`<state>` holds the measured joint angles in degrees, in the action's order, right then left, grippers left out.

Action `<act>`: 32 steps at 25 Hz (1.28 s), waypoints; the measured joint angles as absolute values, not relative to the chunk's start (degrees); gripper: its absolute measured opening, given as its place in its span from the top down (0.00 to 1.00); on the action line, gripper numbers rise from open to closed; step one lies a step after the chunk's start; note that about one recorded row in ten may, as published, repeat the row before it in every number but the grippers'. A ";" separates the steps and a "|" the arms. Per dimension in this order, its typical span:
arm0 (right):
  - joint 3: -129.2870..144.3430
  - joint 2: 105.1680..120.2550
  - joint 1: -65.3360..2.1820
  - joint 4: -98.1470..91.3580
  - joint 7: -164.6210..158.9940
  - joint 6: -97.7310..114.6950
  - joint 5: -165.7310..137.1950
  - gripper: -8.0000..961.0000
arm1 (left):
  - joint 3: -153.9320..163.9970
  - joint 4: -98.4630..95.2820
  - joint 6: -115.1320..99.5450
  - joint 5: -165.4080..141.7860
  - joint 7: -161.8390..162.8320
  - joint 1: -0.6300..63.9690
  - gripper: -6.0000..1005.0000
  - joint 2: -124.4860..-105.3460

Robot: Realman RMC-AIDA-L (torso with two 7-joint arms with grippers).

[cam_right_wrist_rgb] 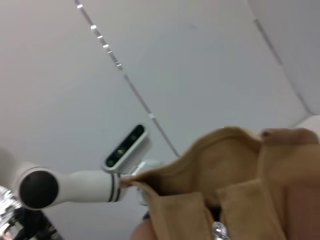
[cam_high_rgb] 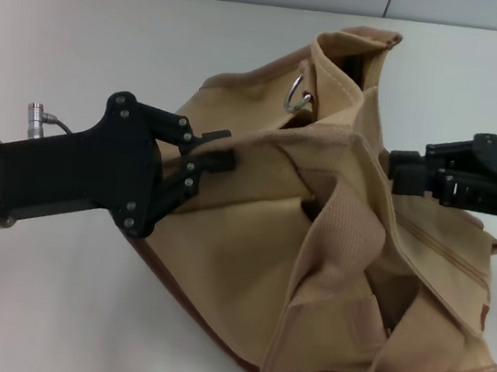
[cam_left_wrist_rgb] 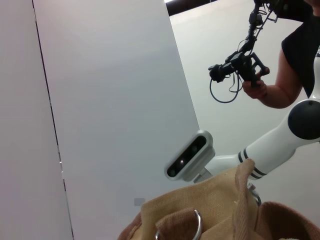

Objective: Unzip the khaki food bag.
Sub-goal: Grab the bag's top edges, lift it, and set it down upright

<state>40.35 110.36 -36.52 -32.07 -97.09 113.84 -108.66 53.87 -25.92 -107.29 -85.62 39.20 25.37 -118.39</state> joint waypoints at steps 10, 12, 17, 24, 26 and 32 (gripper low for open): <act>40.44 113.38 -33.33 -33.17 -93.88 112.79 -108.66 0.67 | 52.91 -26.11 -107.30 -85.02 39.12 25.98 0.93 -118.47; 40.34 113.88 -33.13 -32.84 -93.10 111.03 -108.72 0.62 | 52.90 -26.12 -107.55 -84.66 39.11 26.38 0.93 -118.47; 40.45 114.00 -33.12 -30.87 -92.31 109.51 -108.62 0.39 | 52.95 -25.96 -107.75 -84.33 39.11 27.32 0.93 -118.56; 40.10 115.53 -35.50 -25.72 -90.76 109.01 -108.54 0.28 | 53.46 -25.07 -107.95 -84.02 39.10 29.51 0.93 -118.70; 40.20 115.87 -35.77 -25.44 -90.60 109.00 -108.54 0.28 | 53.48 -24.93 -107.96 -84.02 39.11 29.75 0.93 -118.72; 40.34 116.91 -36.26 -25.18 -89.99 110.16 -108.54 0.28 | 53.78 -24.65 -108.02 -83.99 39.11 30.85 0.93 -118.78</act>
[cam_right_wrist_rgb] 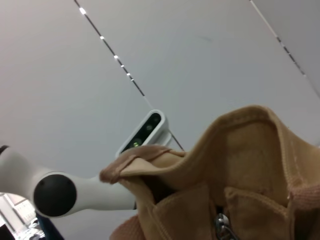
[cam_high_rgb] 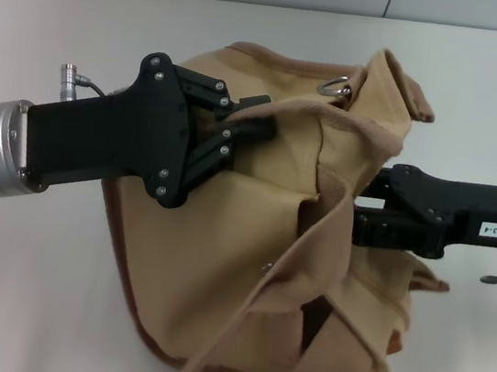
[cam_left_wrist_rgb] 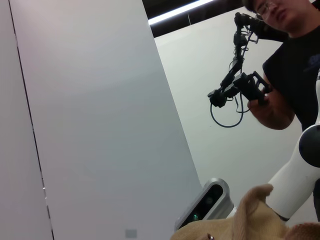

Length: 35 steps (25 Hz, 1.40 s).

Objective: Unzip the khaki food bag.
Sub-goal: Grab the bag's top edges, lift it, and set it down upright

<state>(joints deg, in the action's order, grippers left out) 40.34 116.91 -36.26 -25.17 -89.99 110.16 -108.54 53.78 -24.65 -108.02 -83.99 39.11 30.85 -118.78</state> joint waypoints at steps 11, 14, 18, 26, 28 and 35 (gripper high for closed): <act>40.35 116.28 -35.91 -24.27 -87.12 116.11 -108.73 0.28 | 53.88 -24.60 -107.43 -84.09 39.11 30.62 0.93 -118.83; 40.40 116.28 -35.83 -24.26 -86.65 116.71 -108.90 0.28 | 53.88 -24.60 -107.32 -84.10 39.11 30.40 0.93 -118.83; 40.44 116.28 -35.72 -24.30 -86.39 117.41 -108.92 0.28 | 53.88 -24.14 -107.15 -84.11 38.96 30.27 0.93 -118.78; 40.28 116.26 -35.69 -24.40 -86.39 117.21 -108.85 0.39 | 53.79 -23.29 -106.59 -84.11 38.39 30.27 0.93 -118.65; 40.12 116.23 -35.72 -24.37 -86.39 117.07 -108.84 0.44 | 53.78 -23.28 -106.58 -84.11 38.38 30.27 0.93 -118.65; 39.99 116.19 -35.73 -24.34 -86.39 116.46 -108.89 0.61 | 53.79 -23.23 -106.75 -84.12 37.87 30.24 0.93 -118.71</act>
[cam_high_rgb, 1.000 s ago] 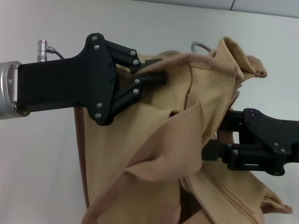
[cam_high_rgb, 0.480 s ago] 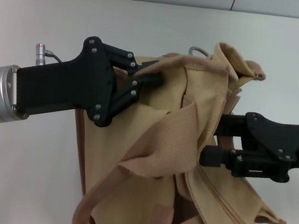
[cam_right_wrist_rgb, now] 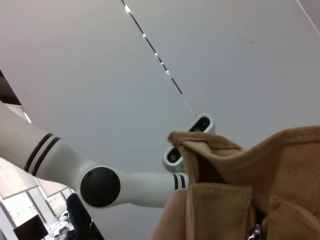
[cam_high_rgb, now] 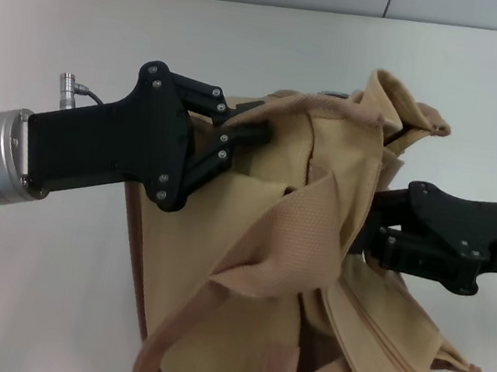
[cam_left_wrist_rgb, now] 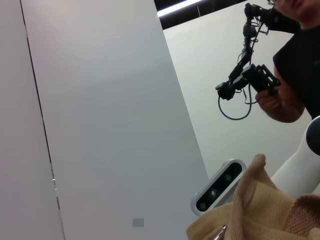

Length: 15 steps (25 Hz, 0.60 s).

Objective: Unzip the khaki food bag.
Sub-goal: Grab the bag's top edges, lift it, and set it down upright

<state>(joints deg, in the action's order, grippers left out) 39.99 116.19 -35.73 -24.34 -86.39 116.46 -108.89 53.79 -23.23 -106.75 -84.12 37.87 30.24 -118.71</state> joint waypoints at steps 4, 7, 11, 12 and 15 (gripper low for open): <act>39.98 116.19 -35.63 -24.34 -86.39 115.88 -108.95 0.69 | 53.79 -23.20 -106.89 -84.12 37.81 30.23 0.93 -118.74; 39.98 116.28 -35.48 -24.34 -85.92 115.56 -108.95 0.74 | 53.79 -23.20 -107.00 -84.12 37.80 30.31 0.93 -118.74; 40.11 116.35 -35.45 -24.33 -85.09 115.44 -108.94 0.80 | 53.79 -23.20 -107.09 -84.12 37.79 30.44 0.93 -118.74; 40.12 116.36 -35.44 -24.29 -84.92 115.50 -108.94 0.82 | 53.79 -23.20 -107.10 -84.12 37.79 30.50 0.93 -118.74; 40.05 116.42 -35.45 -24.28 -84.78 115.47 -108.94 0.91 | 53.78 -23.20 -107.11 -84.12 37.79 30.54 0.92 -118.74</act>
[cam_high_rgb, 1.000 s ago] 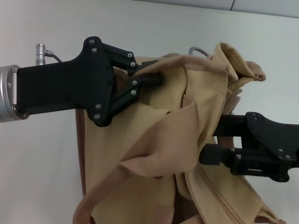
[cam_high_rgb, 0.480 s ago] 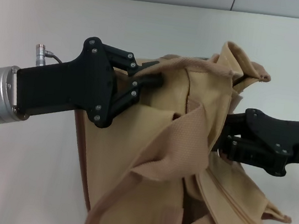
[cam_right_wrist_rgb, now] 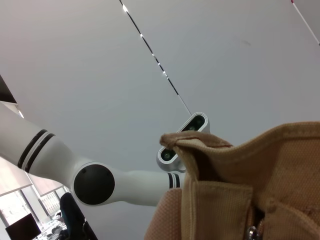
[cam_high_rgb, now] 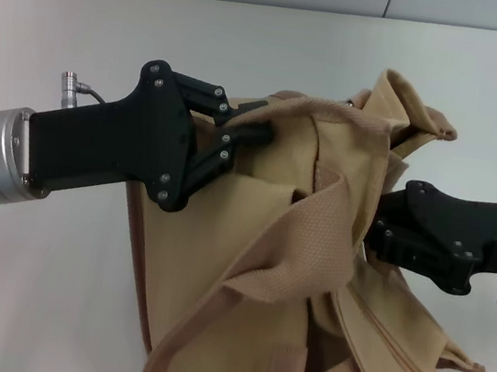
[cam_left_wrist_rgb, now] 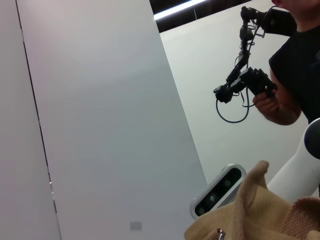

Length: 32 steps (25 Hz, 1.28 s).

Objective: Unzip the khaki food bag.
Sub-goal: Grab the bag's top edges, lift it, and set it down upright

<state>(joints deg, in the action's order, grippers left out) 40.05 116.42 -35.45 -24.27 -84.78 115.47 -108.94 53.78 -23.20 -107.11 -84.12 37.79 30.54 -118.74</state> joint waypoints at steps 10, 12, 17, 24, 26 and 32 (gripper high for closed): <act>39.92 116.54 -35.51 -24.34 -84.31 115.33 -109.06 0.99 | 53.55 -23.20 -107.22 -84.13 37.79 30.68 0.92 -118.73; 39.93 116.54 -35.51 -24.44 -84.27 115.24 -109.07 0.99 | 53.50 -23.22 -107.23 -84.13 37.79 30.72 0.92 -118.69; 39.96 116.54 -35.52 -24.51 -84.22 115.22 -109.07 0.99 | 53.43 -23.36 -107.23 -84.13 37.79 30.76 0.92 -118.67; 40.11 116.49 -35.60 -24.61 -84.18 114.87 -109.07 0.99 | 53.24 -23.44 -107.23 -84.12 37.79 30.76 0.92 -118.65; 40.25 116.40 -35.57 -24.66 -84.12 114.72 -109.07 0.99 | 52.95 -23.40 -106.74 -83.75 37.94 30.76 0.92 -118.65; 40.33 115.66 -34.87 -24.79 -83.68 114.64 -109.07 0.99 | 52.81 -23.04 -105.46 -81.46 38.18 30.17 0.92 -118.71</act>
<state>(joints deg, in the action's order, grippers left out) 40.33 115.66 -34.87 -24.79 -83.68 114.64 -109.07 52.81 -23.04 -105.46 -81.46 38.18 30.17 -118.71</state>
